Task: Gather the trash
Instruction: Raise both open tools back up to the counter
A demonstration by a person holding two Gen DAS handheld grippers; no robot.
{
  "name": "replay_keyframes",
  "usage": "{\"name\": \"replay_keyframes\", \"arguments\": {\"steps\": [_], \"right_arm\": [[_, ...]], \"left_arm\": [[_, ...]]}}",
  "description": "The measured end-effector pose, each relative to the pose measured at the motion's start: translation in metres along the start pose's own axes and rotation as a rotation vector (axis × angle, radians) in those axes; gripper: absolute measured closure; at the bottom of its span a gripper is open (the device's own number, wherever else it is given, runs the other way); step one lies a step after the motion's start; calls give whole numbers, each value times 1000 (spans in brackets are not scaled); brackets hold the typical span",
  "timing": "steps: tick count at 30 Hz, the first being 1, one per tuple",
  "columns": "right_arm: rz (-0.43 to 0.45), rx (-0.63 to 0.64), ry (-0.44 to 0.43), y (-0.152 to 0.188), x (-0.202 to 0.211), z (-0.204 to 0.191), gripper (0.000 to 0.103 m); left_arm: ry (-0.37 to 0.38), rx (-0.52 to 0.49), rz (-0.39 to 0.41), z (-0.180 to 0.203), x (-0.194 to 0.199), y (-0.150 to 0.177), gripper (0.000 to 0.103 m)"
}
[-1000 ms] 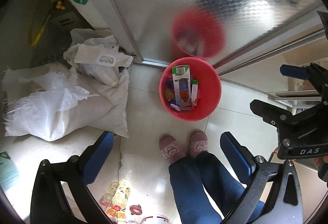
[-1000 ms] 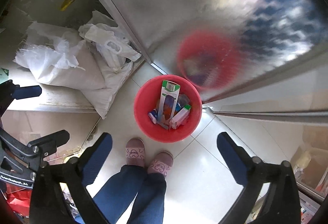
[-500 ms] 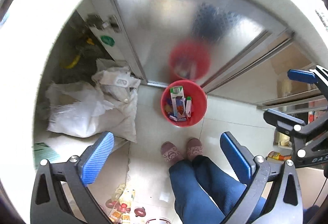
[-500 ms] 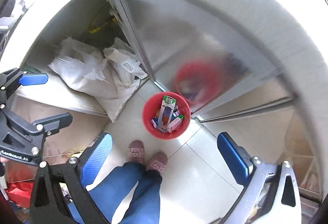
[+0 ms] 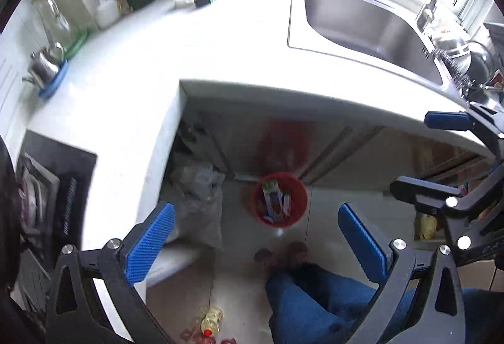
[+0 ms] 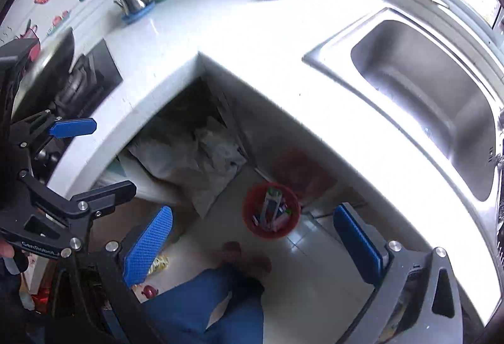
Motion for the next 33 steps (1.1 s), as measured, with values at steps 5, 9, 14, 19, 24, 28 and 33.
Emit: {"name": "replay_keyframes", "arguments": {"steps": [5, 9, 14, 19, 24, 28, 33], "right_arm": [[99, 18, 24, -27, 34, 8, 1], [158, 39, 48, -55, 53, 19, 1], [210, 57, 52, -80, 62, 27, 1], [252, 75, 59, -112, 64, 36, 1], [288, 76, 72, -153, 54, 52, 1], [319, 52, 54, -188, 46, 62, 1], [289, 20, 55, -234, 17, 77, 1]], "left_arm": [[15, -1, 76, 0, 39, -30, 0], [10, 2, 133, -4, 63, -57, 0], [37, 51, 172, -13, 78, -98, 0], [46, 59, 210, -21, 73, -139, 0], [56, 21, 210, -36, 53, -186, 0], [59, 3, 187, -58, 34, -228, 0], [81, -28, 150, -86, 7, -278, 0]]}}
Point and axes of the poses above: each gripper's, at about its wrist camera, not at the fingertips, and x roughly against the way its jaws point, z to its right, y to its underside, the point moved 6 cm from there along -x, roughly the way its jaws point, and after that the axes turned 11 degrees about x, right-handed, at the moved point
